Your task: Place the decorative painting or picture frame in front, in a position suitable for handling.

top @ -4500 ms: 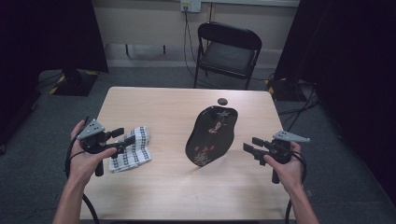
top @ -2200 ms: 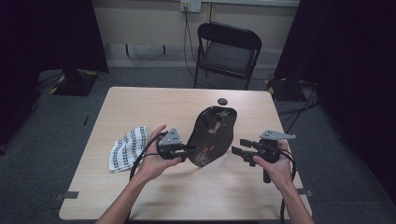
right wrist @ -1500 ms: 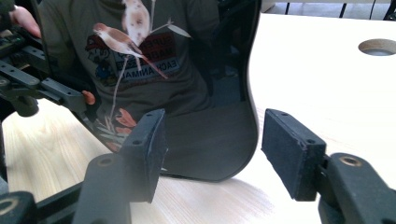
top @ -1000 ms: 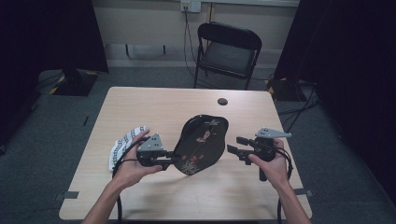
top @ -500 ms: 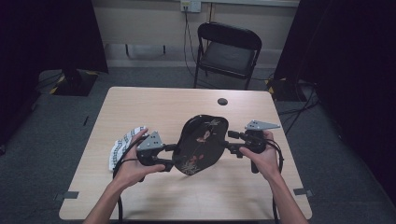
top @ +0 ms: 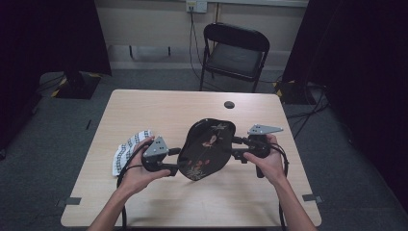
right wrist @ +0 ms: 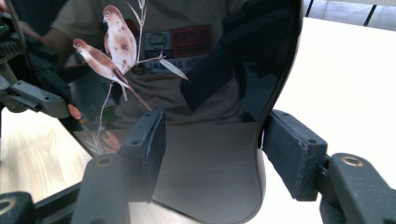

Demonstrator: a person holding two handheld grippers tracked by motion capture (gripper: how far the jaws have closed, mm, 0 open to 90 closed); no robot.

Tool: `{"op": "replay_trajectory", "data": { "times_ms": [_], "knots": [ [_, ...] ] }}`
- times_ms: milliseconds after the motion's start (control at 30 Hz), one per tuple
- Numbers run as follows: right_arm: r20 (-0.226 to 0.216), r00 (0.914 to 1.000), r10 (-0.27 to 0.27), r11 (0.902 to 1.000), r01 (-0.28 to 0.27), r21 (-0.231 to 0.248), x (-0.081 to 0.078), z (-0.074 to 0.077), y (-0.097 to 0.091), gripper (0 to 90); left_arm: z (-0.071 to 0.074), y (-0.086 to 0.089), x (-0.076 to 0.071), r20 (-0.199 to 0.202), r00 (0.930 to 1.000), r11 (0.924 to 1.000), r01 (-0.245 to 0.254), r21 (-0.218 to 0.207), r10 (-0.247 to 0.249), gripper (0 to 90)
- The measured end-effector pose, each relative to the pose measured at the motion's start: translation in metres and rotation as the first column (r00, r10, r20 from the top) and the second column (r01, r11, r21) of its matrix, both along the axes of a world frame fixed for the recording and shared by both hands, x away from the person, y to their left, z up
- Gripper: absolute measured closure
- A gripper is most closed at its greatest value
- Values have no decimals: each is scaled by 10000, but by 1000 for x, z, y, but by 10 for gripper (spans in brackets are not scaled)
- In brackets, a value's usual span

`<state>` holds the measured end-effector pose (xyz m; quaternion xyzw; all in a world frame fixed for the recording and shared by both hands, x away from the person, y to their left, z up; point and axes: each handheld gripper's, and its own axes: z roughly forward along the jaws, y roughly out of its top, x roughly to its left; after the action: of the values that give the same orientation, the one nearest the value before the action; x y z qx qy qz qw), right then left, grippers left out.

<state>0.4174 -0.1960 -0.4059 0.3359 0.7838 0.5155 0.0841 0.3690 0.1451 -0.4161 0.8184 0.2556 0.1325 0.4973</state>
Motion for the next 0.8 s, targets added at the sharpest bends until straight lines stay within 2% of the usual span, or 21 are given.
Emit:
{"op": "replay_trajectory", "data": {
  "times_ms": [133,267,333,433,467,500,533,633,733,800],
  "knots": [
    [32,10000,68,10000,-68,-58,-2,-1,0,403,1,3,0,91,9999,9999,-66,102,65,436],
    [98,9999,54,9999,-53,-113,-6,-1,0,408,-1,7,2,-209,9995,9992,-228,-314,222,450],
    [94,10000,23,10000,-22,-93,-8,-1,0,416,-2,8,3,-175,9995,9992,-250,-311,245,460],
    [-13,10000,-43,9998,43,198,-10,-3,0,415,-3,10,5,-32,9995,9990,-318,-327,317,428],
    [-151,9999,-10,9992,16,388,-9,-4,-1,418,-3,11,5,-94,9990,9984,-434,-357,431,412],
    [-151,9999,-10,9992,16,388,-9,-4,-1,418,-4,11,5,-183,9987,9976,-479,-493,471,412],
    [-310,9995,-42,9987,58,505,-8,-5,-1,418,-4,11,5,-100,9990,9969,-444,-653,438,445],
    [-347,9994,-29,9996,39,291,-8,-6,0,456,-4,12,6,-32,9988,9970,-486,-595,485,434],
    [-311,9995,-11,9998,17,219,-9,-6,1,458,-6,14,7,-258,9980,9941,-592,-912,571,425],
    [-274,9996,61,9999,-57,144,-9,-6,1,469,-6,15,8,-262,9982,9948,-552,-861,531,425]
  ]
}}
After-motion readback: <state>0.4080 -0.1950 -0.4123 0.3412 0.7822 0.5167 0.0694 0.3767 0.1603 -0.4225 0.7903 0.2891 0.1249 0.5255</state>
